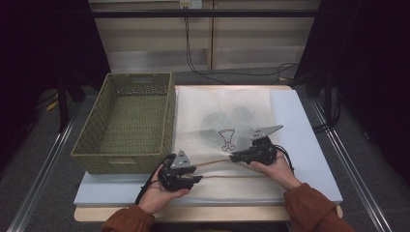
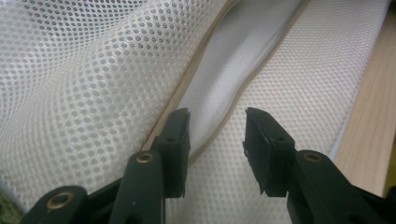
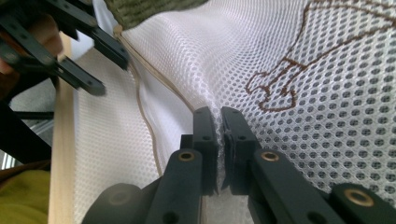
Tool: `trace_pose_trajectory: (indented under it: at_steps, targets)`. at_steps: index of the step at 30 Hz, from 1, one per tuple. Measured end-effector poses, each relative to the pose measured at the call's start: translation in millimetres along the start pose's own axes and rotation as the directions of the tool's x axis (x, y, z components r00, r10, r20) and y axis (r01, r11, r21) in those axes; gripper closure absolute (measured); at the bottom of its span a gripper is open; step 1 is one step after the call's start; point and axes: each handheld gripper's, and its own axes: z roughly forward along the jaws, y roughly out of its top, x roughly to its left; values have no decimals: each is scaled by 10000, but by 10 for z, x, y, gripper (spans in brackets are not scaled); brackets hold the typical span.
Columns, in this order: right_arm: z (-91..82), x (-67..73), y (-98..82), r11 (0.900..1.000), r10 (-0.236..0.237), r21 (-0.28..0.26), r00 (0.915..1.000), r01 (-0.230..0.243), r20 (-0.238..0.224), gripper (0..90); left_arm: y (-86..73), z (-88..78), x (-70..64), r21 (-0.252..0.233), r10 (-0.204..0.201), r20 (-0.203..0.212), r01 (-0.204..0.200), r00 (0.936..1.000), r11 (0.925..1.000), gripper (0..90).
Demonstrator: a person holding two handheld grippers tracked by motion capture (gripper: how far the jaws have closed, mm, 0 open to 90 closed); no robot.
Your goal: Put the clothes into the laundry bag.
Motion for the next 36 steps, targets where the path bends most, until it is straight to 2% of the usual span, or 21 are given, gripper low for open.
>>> trace_pose_trajectory:
  at_steps: [1, 4, 5, 6, 7, 8, 11, 12, 13, 14, 16, 20, 21, 22, 24, 29, 32, 33, 35, 36]
  targets:
    - [14, 0, -6, 9999, -39, 105, 10000, 39, 13, 856, -18, -34, 18, 92, 133, 27, -134, 9999, 9999, 600]
    - [62, -2, -35, 9993, -226, 315, 9997, 223, 78, 842, -71, -82, 29, 111, 40, -127, -38, 9999, 9999, 590]
    - [76, 5, -48, 9989, -239, 396, 9995, 231, 209, 837, -85, -94, 40, 301, 79, -115, -76, 9999, 9995, 586]
    - [93, 3, -65, 9987, -320, 411, 9992, 310, 246, 832, -98, -89, 40, 216, 2, -107, 0, 9999, 9998, 577]
    - [97, 8, -74, 9988, -276, 410, 9993, 265, 270, 835, -102, -104, 33, 341, 42, -175, -36, 9998, 9994, 577]
    - [101, 13, -86, 9988, -377, 323, 9984, 363, 432, 842, -107, -102, 22, 286, 48, -43, -47, 10000, 9996, 576]
    - [126, 3, -113, 9986, -261, 462, 9990, 244, 369, 849, -106, -61, -39, 275, 232, 97, -234, 9997, 9993, 566]
    - [138, -7, -124, 9985, -188, 523, 9993, 171, 313, 849, -106, -60, -44, 440, 368, 53, -370, 9993, 9983, 566]
    - [159, -18, -142, 9985, -150, 537, 9994, 133, 307, 848, -117, -43, -48, 290, 260, 82, -262, 9996, 9992, 565]
    - [167, -16, -148, 9980, -137, 622, 9994, 116, 324, 847, -125, -45, -42, 432, 317, 83, -321, 9995, 9986, 566]
    - [177, 4, -148, 9979, -153, 635, 9990, 125, 432, 849, -152, -35, -39, 459, 88, -36, -86, 10000, 9989, 543]
    - [202, 23, -158, 9968, -278, 761, 9985, 241, 473, 846, -176, -59, -34, 602, 3, -70, 2, 10000, 9982, 532]
    - [216, 29, -170, 9964, -337, 796, 9980, 294, 537, 841, -181, -67, -35, 461, -70, -39, 72, 10000, 9989, 526]
    - [234, 40, -179, 9949, -452, 924, 9975, 401, 540, 838, -180, -92, -28, 485, 34, -57, -31, 10000, 9988, 522]
    - [263, 56, -187, 9925, -588, 1099, 9970, 529, 507, 832, -180, -149, -24, 419, 3, -256, 8, 9997, 9991, 516]
    - [264, 63, -196, 9931, -614, 1038, 9965, 552, 576, 825, -267, -382, 13, 124, -196, -441, 201, 9988, 9997, 531]
    - [263, 57, -197, 9936, -586, 990, 9972, 539, 459, 793, -402, -510, 60, 74, -548, -680, 555, 9962, 9984, 565]
    - [262, 58, -198, 9938, -568, 977, 9975, 525, 414, 781, -443, -541, 79, 197, -624, -776, 641, 9950, 9978, 585]
    - [256, 74, -195, 9944, -645, 878, 9958, 588, 647, 748, -500, -589, 130, 143, -955, -951, 973, 9909, 9952, 594]
    - [256, 82, -192, 9947, -644, 841, 9960, 591, 620, 730, -510, -601, 147, 103, -1025, -931, 1039, 9904, 9945, 599]
